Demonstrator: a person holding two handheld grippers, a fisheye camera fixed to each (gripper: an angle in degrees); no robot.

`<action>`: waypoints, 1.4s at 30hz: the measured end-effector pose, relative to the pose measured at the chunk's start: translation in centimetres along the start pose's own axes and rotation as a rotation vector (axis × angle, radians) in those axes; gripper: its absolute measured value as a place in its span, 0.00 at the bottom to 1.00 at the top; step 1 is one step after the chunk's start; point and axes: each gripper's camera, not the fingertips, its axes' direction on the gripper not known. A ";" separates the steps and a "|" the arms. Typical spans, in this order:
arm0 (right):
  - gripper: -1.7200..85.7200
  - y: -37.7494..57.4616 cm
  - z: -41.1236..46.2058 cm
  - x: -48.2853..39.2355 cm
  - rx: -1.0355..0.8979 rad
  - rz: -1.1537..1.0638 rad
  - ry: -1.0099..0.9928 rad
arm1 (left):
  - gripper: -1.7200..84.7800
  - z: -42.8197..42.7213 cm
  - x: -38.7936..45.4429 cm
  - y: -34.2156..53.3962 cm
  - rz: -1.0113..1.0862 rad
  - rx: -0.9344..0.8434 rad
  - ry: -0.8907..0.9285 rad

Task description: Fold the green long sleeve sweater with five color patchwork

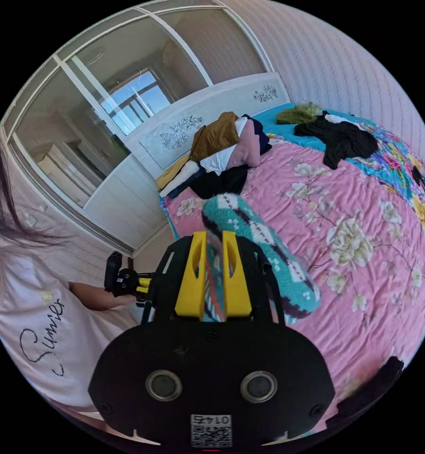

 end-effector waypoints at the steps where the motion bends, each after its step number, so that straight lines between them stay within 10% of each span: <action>1: 0.09 -0.6 -0.6 -0.5 -0.001 -0.008 0.063 | 0.11 -0.3 -0.3 0.1 -0.007 0.001 -0.011; 20: 0.01 -16.6 14.6 -0.7 -0.551 -0.043 0.258 | 0.01 5.1 -8.0 -5.3 -0.052 -0.071 -0.080; 33: 0.02 -19.4 12.1 1.8 -0.402 -0.054 0.019 | 0.13 1.8 -12.2 -3.1 -0.145 0.075 0.007; 42: 0.29 -21.7 11.4 3.8 -0.447 -0.094 0.047 | 0.20 6.8 -13.2 -3.3 -0.243 -0.018 0.149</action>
